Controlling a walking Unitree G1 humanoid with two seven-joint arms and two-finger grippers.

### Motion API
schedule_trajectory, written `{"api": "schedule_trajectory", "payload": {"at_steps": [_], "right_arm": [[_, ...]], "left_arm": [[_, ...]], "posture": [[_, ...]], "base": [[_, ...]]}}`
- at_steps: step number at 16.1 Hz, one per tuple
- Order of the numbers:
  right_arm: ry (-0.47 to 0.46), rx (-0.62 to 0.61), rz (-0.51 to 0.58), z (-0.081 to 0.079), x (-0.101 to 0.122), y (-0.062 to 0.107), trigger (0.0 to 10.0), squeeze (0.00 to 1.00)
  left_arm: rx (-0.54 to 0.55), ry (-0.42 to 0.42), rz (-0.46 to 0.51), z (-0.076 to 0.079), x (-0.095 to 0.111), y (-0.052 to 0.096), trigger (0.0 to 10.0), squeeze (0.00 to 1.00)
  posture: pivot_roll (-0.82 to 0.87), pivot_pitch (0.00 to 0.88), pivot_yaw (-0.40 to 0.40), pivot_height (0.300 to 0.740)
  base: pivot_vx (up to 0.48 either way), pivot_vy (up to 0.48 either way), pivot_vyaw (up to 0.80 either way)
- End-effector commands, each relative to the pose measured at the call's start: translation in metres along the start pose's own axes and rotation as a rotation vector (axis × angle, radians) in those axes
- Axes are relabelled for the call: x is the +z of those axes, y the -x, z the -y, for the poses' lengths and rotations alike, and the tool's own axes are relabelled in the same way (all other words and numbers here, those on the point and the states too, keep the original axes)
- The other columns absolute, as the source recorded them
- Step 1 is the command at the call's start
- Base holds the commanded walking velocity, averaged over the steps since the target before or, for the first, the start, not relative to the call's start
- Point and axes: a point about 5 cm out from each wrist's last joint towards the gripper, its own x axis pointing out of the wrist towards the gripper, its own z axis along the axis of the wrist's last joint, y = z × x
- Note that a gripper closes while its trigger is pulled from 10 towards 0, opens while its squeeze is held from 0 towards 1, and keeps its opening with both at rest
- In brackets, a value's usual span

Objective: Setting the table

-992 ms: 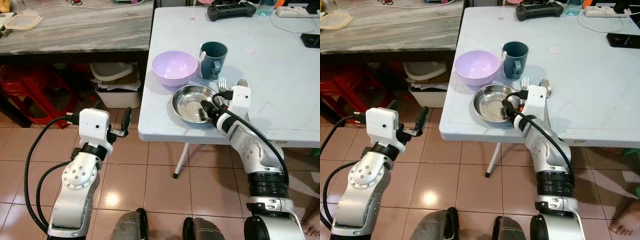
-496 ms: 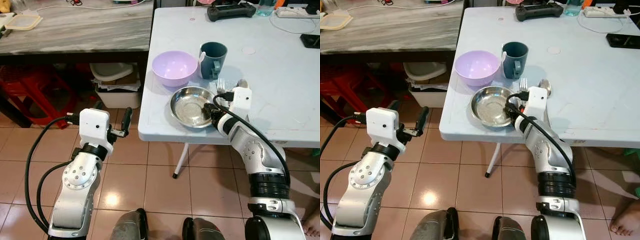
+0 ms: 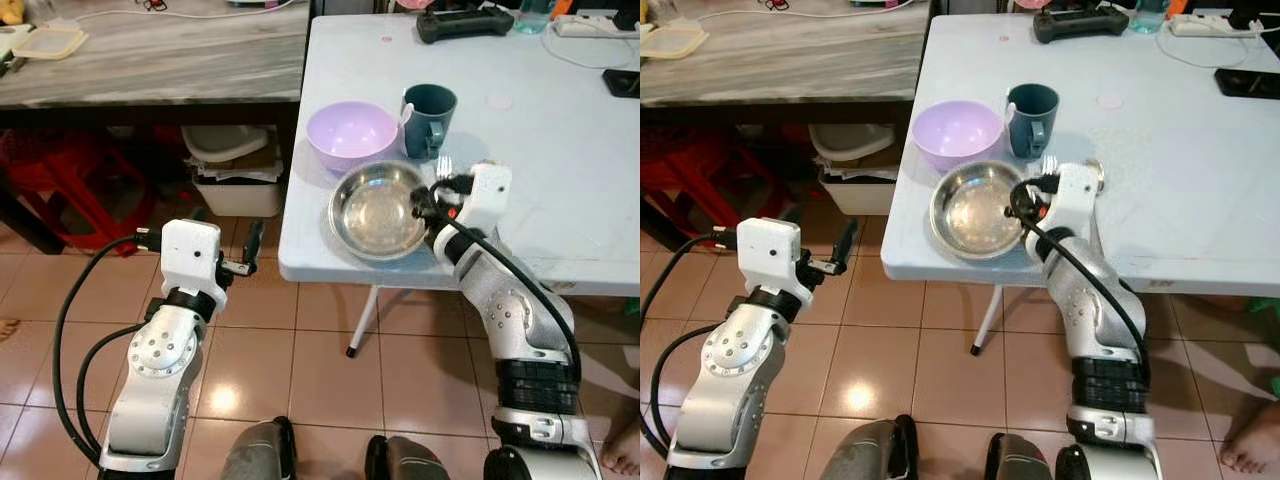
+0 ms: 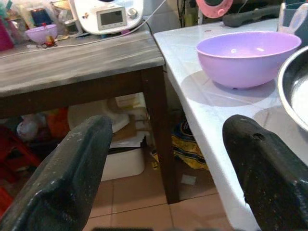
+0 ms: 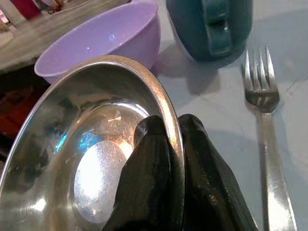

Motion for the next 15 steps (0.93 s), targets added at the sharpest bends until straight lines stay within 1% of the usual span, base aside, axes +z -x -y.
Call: {"api": "schedule_trajectory", "payload": {"at_steps": [1, 3, 7, 11, 15], "right_arm": [[-0.002, 0.024, 0.029, -0.006, 0.001, 0.005, 0.0, 0.0], [0.007, 0.031, 0.045, -0.01, -0.001, 0.01, 0.0, 0.0], [0.008, -0.005, 0.052, -0.005, -0.007, 0.02, 0.0, 0.0], [0.012, -0.01, 0.061, -0.007, -0.011, 0.026, 0.0, 0.0], [0.008, -0.012, 0.084, -0.008, -0.009, 0.029, 0.0, 0.0]], "left_arm": [[0.03, -0.019, -0.009, -0.005, -0.003, 0.0, 10.0, 0.0], [0.038, -0.028, -0.01, -0.006, -0.004, -0.001, 10.0, 0.0], [0.033, -0.071, -0.02, -0.006, -0.007, 0.001, 10.0, 0.0], [0.027, -0.064, -0.013, -0.004, -0.007, -0.002, 10.0, 0.0], [0.028, -0.063, -0.001, -0.002, -0.007, -0.001, 10.0, 0.0]], "posture": [[0.02, 0.12, 0.055, 0.74], [0.02, 0.116, 0.053, 0.74], [0.02, 0.111, 0.05, 0.74], [0.01, 0.108, 0.051, 0.74], [0.01, 0.105, 0.05, 0.74]], "base": [[0.0, 0.48, 0.0], [0.0, 0.478, 0.0], [0.0, 0.466, 0.0], [0.0, 0.461, 0.0], [0.0, 0.449, 0.0]]}}
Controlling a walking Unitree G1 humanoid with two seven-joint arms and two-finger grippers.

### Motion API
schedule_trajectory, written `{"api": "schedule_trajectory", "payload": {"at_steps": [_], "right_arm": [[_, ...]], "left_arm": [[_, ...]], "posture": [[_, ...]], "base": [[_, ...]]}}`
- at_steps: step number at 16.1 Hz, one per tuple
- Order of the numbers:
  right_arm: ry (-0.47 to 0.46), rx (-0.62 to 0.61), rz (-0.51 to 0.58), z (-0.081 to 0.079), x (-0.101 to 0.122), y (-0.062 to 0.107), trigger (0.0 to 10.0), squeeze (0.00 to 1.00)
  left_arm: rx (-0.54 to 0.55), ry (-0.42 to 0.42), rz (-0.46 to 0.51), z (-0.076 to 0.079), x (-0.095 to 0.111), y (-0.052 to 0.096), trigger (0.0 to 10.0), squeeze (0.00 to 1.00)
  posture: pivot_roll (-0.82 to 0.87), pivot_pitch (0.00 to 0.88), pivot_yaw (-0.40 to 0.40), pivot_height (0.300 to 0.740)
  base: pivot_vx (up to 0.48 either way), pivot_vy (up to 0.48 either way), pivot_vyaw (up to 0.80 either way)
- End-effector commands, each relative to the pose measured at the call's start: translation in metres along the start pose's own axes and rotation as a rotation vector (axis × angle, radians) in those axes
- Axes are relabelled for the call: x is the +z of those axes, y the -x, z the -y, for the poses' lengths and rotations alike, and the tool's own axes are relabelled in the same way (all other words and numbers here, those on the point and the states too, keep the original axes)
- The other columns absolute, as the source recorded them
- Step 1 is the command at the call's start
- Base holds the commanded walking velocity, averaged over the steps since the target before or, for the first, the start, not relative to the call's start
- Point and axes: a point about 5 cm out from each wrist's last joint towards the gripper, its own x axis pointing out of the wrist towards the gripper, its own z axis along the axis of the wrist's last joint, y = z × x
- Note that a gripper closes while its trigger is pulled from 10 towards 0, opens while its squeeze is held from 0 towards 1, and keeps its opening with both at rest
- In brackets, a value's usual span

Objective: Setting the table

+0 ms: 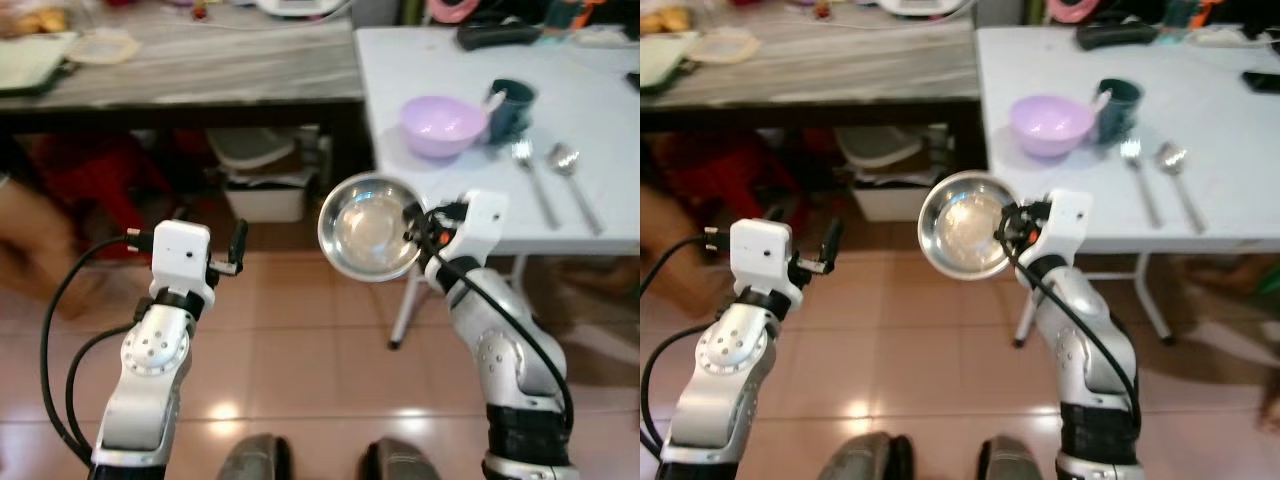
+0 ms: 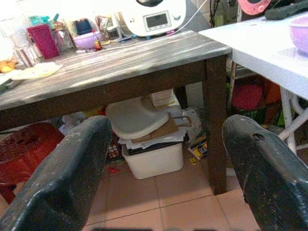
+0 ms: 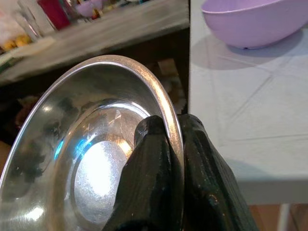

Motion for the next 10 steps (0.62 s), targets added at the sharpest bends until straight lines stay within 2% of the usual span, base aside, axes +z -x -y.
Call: {"api": "schedule_trajectory", "payload": {"at_steps": [1, 2, 9, 10], "right_arm": [[0.001, -0.022, 0.019, 0.0047, 0.0031, 0.0032, 0.0, 0.0], [0.002, -0.021, 0.024, 0.0043, 0.0035, 0.0033, 0.0, 0.0], [0.014, -0.007, 0.046, 0.0014, 0.0072, 0.0015, 0.0, 0.0], [0.024, 0.008, 0.046, -0.0004, 0.0076, 0.0014, 5.3, 0.0]], "left_arm": [[-0.023, -0.011, 0.015, 0.0057, 0.0024, 0.0006, 10.0, 0.0], [-0.023, -0.024, 0.017, 0.0057, 0.0025, 0.0002, 10.0, 0.0], [-0.045, -0.032, 0.037, 0.008, 0.0057, -0.0029, 10.0, 0.0], [-0.045, -0.033, 0.039, 0.0082, 0.0059, -0.003, 10.0, 0.0]], "posture": [[0.01, 0.105, 0.05, 0.74], [0.01, 0.104, 0.051, 0.74], [0.01, 0.108, 0.05, 0.74], [0.01, 0.104, 0.049, 0.74]], "base": [[0.364, 0.315, 0.0], [0.39, 0.281, 0.0], [0.477, 0.0, 0.0], [0.48, 0.0, 0.0]]}}
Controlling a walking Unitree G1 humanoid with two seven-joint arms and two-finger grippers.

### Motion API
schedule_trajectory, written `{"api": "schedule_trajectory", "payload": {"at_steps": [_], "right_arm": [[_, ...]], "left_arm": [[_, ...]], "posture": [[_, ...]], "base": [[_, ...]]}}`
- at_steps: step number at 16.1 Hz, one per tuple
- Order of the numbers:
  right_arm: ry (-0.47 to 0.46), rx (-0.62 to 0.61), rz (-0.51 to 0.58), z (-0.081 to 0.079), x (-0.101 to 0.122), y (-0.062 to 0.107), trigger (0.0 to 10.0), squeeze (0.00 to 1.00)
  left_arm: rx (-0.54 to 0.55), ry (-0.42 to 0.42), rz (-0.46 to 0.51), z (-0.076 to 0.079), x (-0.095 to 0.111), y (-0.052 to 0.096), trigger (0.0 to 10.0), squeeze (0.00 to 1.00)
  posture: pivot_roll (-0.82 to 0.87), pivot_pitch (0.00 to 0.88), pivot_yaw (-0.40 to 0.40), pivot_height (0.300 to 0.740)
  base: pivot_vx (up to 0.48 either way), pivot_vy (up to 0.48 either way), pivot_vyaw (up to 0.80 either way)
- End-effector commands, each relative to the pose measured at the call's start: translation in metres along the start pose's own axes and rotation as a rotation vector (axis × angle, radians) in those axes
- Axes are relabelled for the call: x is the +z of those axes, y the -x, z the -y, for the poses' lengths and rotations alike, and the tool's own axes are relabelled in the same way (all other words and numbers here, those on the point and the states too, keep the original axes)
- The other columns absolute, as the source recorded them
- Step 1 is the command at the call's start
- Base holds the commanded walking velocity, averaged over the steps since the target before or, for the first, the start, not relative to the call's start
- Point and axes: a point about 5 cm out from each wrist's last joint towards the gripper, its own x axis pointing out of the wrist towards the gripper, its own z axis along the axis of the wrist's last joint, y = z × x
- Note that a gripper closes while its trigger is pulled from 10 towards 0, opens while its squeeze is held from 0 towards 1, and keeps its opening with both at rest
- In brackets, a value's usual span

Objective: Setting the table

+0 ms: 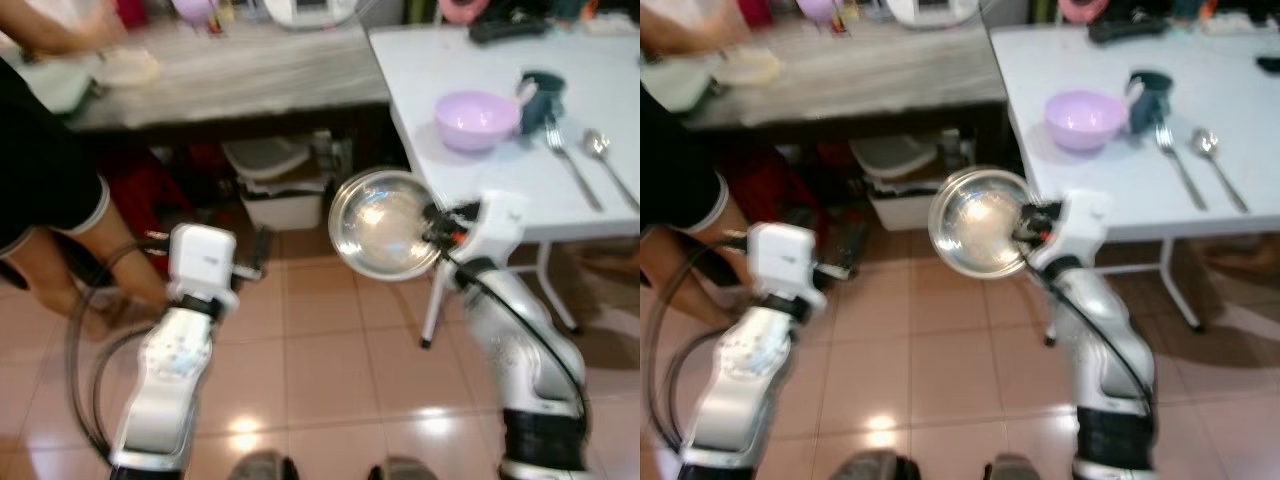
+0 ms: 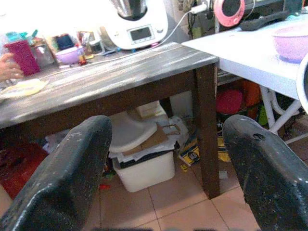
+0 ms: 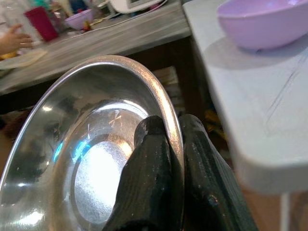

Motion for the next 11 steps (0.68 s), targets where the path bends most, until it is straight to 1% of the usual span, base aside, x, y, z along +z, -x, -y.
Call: {"api": "schedule_trajectory", "payload": {"at_steps": [1, 5, 9, 11], "right_arm": [[0.002, 0.052, 0.033, -0.0131, 0.0069, -0.0027, 10.0, 0.0], [-0.001, 0.055, 0.031, -0.0143, 0.006, -0.0034, 10.0, 0.0], [0.007, 0.075, 0.036, -0.017, 0.0065, -0.0027, 10.0, 0.0], [0.016, 0.076, 0.041, -0.0179, 0.0066, -0.0028, 10.0, 0.0]], "left_arm": [[0.018, -0.033, 0.007, -0.0083, 0.0024, 0.0001, 10.0, 0.0], [0.011, -0.017, 0.005, -0.0069, 0.0019, 0.0005, 10.0, 0.0], [0.006, -0.019, 0.009, -0.0064, 0.0022, -0.0004, 10.0, 0.0], [0.004, -0.011, 0.005, -0.0062, 0.0017, -0.0006, 10.0, 0.0]], "posture": [[0.01, 0.103, 0.049, 0.74], [0.01, 0.102, 0.05, 0.74], [0.01, 0.102, 0.053, 0.74], [0.01, 0.102, 0.053, 0.74]], "base": [[0.48, 0.0, 0.0], [0.48, 0.0, 0.0], [0.48, 0.0, 0.0], [0.48, 0.0, 0.8]]}}
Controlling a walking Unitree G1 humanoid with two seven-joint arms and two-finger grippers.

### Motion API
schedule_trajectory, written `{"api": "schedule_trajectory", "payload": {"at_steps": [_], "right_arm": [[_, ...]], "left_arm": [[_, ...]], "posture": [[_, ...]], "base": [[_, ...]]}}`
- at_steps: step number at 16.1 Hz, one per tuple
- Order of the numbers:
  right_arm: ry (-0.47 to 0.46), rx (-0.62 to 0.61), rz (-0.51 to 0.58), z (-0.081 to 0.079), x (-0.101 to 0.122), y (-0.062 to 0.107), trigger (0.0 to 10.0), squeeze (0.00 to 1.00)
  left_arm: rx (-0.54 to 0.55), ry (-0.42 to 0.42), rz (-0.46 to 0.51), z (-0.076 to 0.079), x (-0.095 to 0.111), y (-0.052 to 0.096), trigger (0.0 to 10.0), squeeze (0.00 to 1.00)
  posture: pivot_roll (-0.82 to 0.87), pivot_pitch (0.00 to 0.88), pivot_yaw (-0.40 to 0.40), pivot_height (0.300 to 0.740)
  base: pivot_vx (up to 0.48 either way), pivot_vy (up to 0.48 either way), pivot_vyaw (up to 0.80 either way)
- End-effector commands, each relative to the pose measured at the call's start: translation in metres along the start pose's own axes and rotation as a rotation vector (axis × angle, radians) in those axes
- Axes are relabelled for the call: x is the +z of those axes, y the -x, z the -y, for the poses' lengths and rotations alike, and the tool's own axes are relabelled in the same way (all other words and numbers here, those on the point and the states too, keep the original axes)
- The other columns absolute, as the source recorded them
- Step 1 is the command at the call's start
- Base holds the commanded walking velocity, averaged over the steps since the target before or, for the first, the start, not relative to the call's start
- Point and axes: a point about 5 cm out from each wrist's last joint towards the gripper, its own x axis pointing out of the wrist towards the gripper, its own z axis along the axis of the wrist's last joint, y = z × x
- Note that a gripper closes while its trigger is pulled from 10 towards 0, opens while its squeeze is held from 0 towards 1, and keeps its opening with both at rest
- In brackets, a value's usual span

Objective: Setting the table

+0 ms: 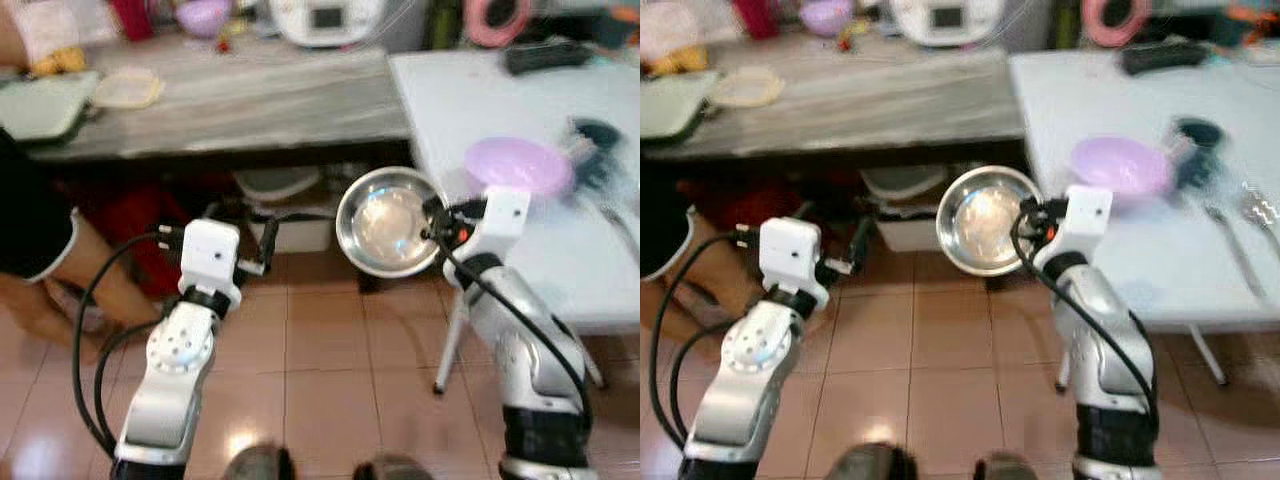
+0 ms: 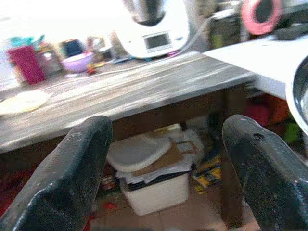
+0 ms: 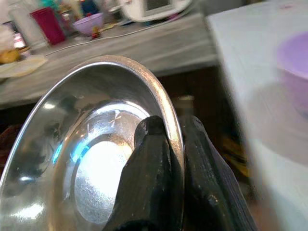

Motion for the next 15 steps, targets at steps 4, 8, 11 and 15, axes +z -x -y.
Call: {"api": "schedule_trajectory", "payload": {"at_steps": [4, 8, 11, 15], "right_arm": [[-0.014, 0.038, 0.021, -0.0105, 0.0037, -0.0009, 10.0, 0.0], [-0.018, 0.034, 0.023, -0.0098, 0.0037, -0.0005, 10.0, 0.0], [-0.017, 0.032, 0.023, -0.0098, 0.0033, -0.0004, 10.0, 0.0], [-0.012, 0.03, 0.021, -0.0102, 0.0024, -0.0011, 10.0, 0.0]], "left_arm": [[0.016, 0.007, -0.029, -0.0063, -0.0043, 0.0031, 10.0, 0.0], [-0.003, -0.024, -0.016, -0.0035, -0.0026, 0.0027, 10.0, 0.0], [-0.005, -0.025, -0.017, -0.003, -0.0027, 0.0032, 10.0, 0.0], [-0.015, -0.007, -0.021, -0.0019, -0.0021, 0.0019, 10.0, 0.0]], "posture": [[0.01, 0.104, 0.055, 0.74], [0.01, 0.102, 0.057, 0.74], [0.01, 0.101, 0.055, 0.74], [0.01, 0.096, 0.054, 0.74]], "base": [[0.472, 0.0, 0.34], [0.456, 0.0, 0.0], [0.476, 0.0, 0.0], [0.458, 0.0, 0.0]]}}
